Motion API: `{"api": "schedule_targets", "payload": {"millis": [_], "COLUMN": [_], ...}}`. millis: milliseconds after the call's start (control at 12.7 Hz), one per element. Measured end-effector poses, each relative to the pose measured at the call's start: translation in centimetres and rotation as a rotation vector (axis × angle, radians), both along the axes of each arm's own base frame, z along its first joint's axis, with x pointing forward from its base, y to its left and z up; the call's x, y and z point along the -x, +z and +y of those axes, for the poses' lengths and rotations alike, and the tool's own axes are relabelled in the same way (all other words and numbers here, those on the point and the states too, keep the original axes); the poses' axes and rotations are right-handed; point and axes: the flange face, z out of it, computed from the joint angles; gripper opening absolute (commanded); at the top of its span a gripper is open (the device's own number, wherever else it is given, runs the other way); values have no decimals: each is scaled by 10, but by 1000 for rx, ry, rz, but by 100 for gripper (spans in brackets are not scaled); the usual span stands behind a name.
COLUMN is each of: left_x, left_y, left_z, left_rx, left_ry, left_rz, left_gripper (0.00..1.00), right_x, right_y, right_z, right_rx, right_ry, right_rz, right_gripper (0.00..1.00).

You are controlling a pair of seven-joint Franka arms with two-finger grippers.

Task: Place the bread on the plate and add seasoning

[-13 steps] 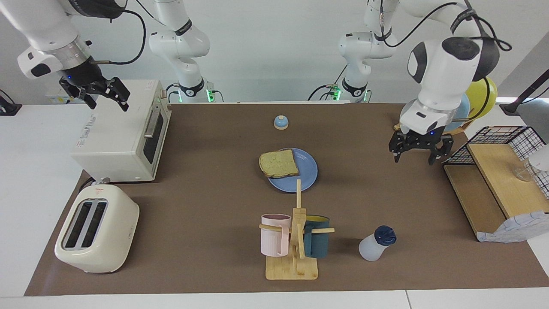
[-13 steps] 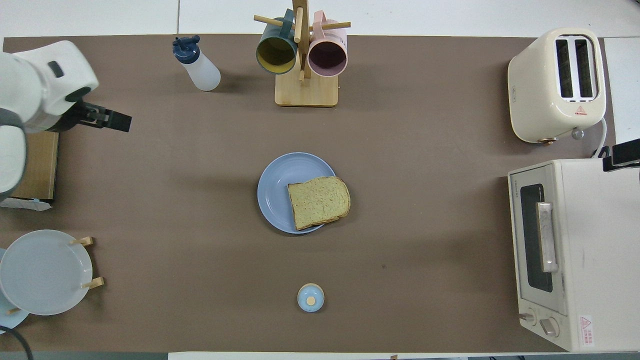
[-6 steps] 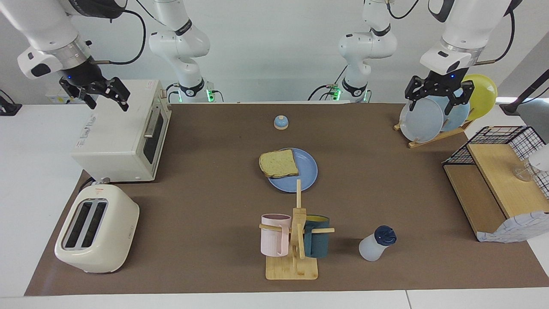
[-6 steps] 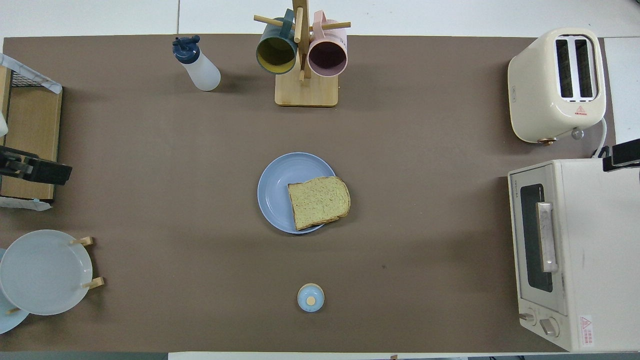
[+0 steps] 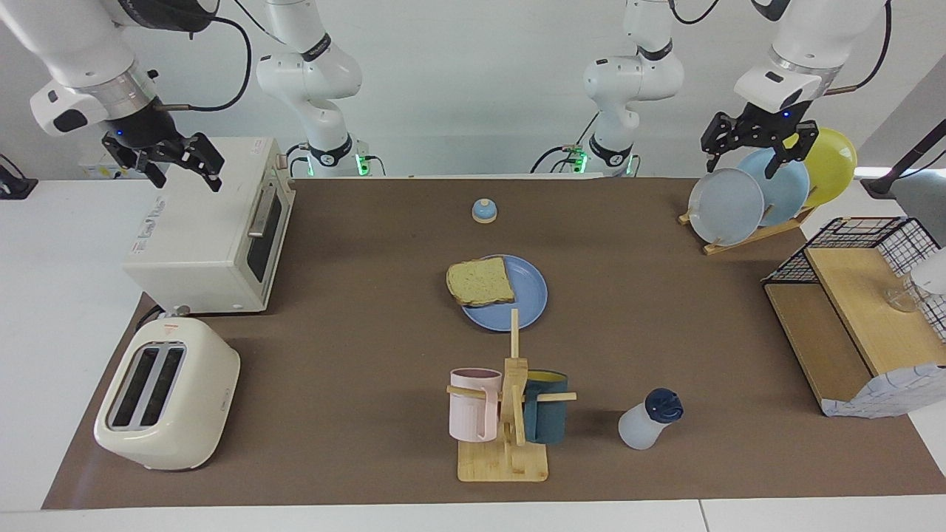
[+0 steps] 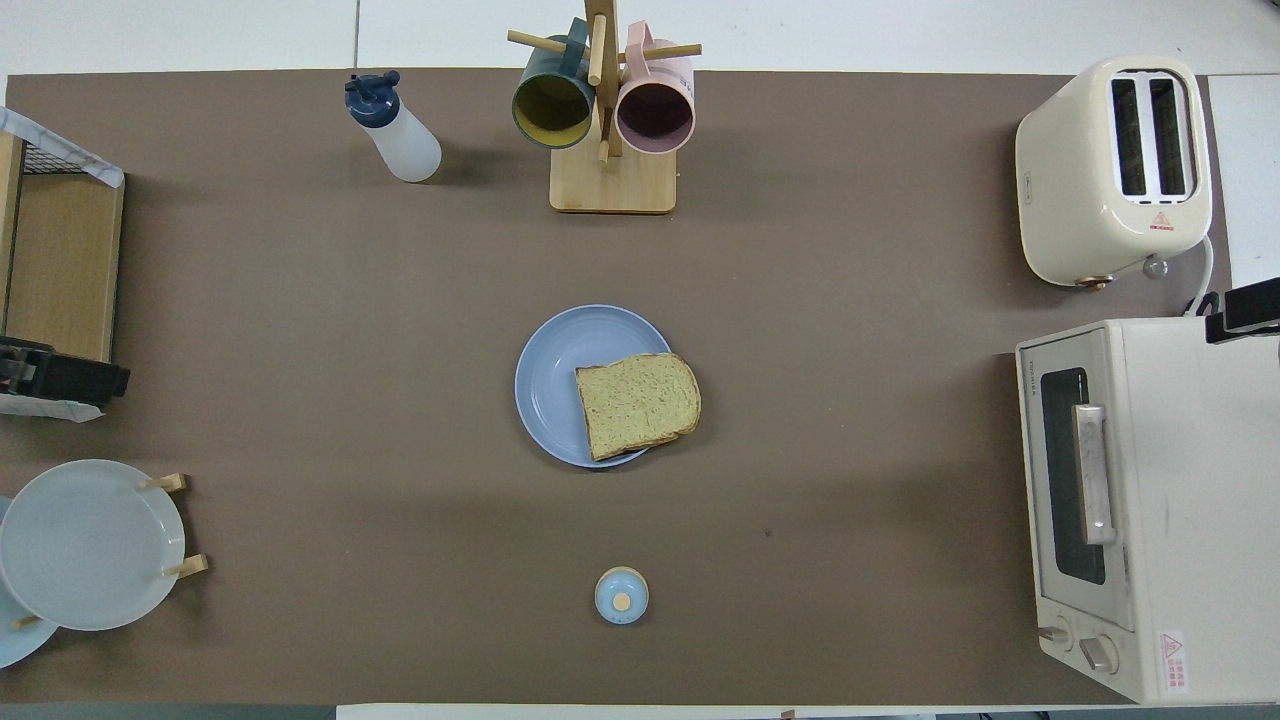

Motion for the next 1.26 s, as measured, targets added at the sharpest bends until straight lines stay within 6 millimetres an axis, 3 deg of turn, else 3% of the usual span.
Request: {"api": "schedule_targets", "payload": {"millis": [237,316,474,632,1265], "left_x": [-20,-26,-30,-19,-16], "left_y": [-27,-27,4,34,24], "left_z": [9,12,18,17,19], "left_rx": [31,32,25,25,24], "left_ry": [34,42,50,47,53], "left_rz": [25,37,50,45,71], "left_gripper": [100,100,100,100,100], "right_x": [0,0,0,0,0], "right_y": [0,0,0,0,0], "right_z": [0,0,0,0,0], "right_rx": [0,0,0,0,0], "right_ry": [0,0,0,0,0], "right_rz": [0,0,0,0,0], "right_gripper": [100,100,100,100,100]}}
